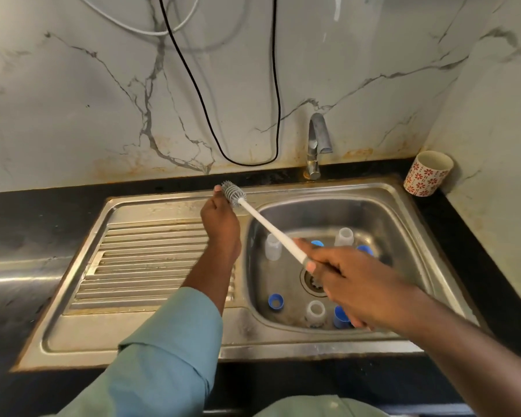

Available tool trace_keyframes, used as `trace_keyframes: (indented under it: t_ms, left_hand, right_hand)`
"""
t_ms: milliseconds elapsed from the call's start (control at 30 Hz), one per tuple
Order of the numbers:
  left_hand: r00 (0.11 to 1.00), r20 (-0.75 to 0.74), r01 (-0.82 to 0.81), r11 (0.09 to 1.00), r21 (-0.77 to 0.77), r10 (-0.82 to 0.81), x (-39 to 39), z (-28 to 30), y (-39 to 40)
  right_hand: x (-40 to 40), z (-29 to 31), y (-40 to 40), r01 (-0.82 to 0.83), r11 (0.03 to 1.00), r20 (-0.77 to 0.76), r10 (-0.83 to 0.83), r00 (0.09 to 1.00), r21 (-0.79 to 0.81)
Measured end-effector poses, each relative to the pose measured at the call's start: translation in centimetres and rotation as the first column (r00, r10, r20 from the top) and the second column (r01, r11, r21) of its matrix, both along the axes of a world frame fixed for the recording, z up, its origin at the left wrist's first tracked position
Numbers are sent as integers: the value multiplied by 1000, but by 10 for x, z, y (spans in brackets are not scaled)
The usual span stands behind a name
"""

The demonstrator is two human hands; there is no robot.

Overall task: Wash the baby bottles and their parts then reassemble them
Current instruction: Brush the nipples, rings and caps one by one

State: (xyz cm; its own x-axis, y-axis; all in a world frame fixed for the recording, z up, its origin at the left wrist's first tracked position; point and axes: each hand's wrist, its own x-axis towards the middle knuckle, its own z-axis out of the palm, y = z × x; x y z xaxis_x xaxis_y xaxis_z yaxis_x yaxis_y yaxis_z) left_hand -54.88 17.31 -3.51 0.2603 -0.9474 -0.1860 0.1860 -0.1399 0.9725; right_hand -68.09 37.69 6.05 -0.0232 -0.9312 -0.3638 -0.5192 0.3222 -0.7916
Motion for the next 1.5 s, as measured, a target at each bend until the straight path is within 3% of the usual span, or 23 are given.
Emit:
trace_keyframes:
  t_ms: [133,233,367,500,633,733,867,1067,1300,1400,1500]
  left_hand:
    - [989,-89,-116,992,55,121,1,1,-1]
    - [991,-100,-85,994,64,91,-5,0,2]
    - [961,-221,-120,970,211,167,-2,6,-6]
    - [984,-157,-51,978,203,83,-9,3,-6]
    - [975,-165,-104,965,240,146,-7,1,-14]
    - [982,-188,57,980,191,-20,-23,-3,-5]
    - [939,-342,69,955,288,35,-18,-8,-16]
    - [832,-553,146,945,293,43,-15,-9,-24]
    - [811,-558,14,949,316,174,-25,-1,-25]
    - [873,-481,67,959,277,78,-33,0,-20]
    - [857,-511,92,956,277,66,-39,3,-15]
  right_hand:
    - [4,0,4,-20,999,43,18,999,31]
    - [8,-10,-1,18,999,37,-19,999,31]
    - [11,-17,-4,14,1000,-3,-14,1000,-1]
    - [13,-22,-16,18,1000,-50,-19,999,-4]
    - [14,-22,-18,9,1000,-75,-9,997,-1]
    - [12,-26,-33,49,999,-91,-50,995,-10]
    - [-8,-26,-37,65,995,-92,-73,993,-78]
    - [-4,-40,-24,68,992,-120,-81,990,-108]
    - [-3,-43,-42,4,996,-192,-21,981,-86]
    - [-2,-42,-53,31,994,-162,-48,986,-102]
    - [-4,-41,-59,44,987,-146,-67,987,-154]
